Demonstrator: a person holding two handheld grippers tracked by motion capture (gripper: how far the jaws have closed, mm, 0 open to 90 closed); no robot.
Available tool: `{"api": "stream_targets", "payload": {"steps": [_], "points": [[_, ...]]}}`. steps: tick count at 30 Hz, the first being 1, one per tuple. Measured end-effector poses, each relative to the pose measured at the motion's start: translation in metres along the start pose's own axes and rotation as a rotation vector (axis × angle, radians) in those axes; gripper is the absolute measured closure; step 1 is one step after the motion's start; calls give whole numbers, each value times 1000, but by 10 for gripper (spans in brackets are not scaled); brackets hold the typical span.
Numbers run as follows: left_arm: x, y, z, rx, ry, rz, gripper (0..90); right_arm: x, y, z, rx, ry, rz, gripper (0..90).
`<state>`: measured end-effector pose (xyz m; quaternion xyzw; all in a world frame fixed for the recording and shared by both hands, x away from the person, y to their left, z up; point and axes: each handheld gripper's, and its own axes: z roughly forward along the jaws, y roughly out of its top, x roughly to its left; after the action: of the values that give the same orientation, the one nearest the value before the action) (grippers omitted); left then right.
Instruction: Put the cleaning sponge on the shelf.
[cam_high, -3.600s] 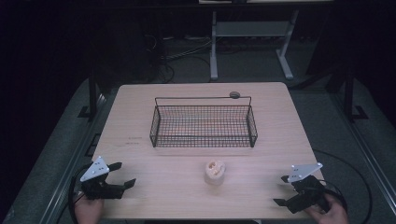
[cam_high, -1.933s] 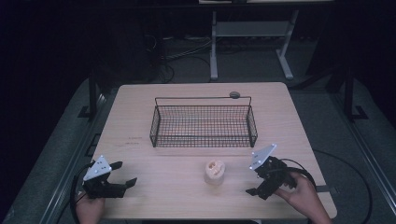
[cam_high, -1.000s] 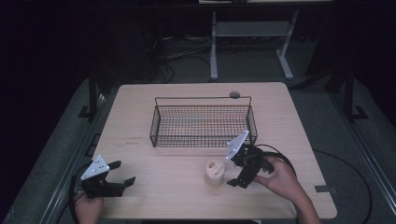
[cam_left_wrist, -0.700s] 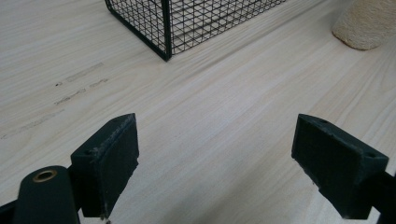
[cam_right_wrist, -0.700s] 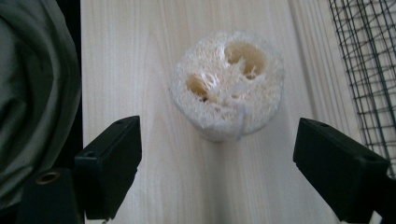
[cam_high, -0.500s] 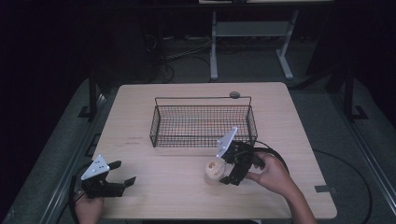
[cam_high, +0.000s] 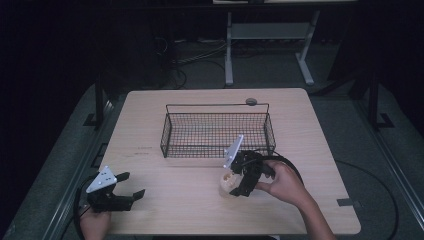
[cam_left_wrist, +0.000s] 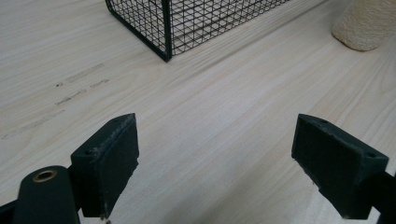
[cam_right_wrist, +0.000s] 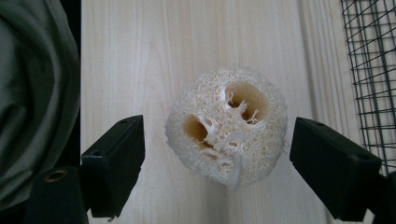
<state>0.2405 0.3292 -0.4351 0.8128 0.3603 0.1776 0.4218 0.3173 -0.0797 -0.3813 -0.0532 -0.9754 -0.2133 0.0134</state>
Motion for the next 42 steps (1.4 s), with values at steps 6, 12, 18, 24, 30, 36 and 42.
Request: {"api": "stream_targets", "payload": {"steps": [6,12,18,24,30,36,42], "points": [[0,0,0,-2,-1,-1,137,0,4,5,14,8,-7,198],[0,0,-1,-13,0,-2,137,-1,8,10,44,3,-15,230],[1,0,-3,-15,2,-5,137,-3,9,12,55,6,-16,274],[1,0,-4,-26,5,-5,137,-3,8,8,36,4,-15,278],[0,0,-4,-25,5,-3,137,-6,8,-2,24,-1,-12,279],[1,-1,-5,-24,8,-4,137,-12,5,-10,17,0,-7,279],[0,0,-4,-23,6,-5,137,-18,7,-22,26,-6,-9,280]]}}
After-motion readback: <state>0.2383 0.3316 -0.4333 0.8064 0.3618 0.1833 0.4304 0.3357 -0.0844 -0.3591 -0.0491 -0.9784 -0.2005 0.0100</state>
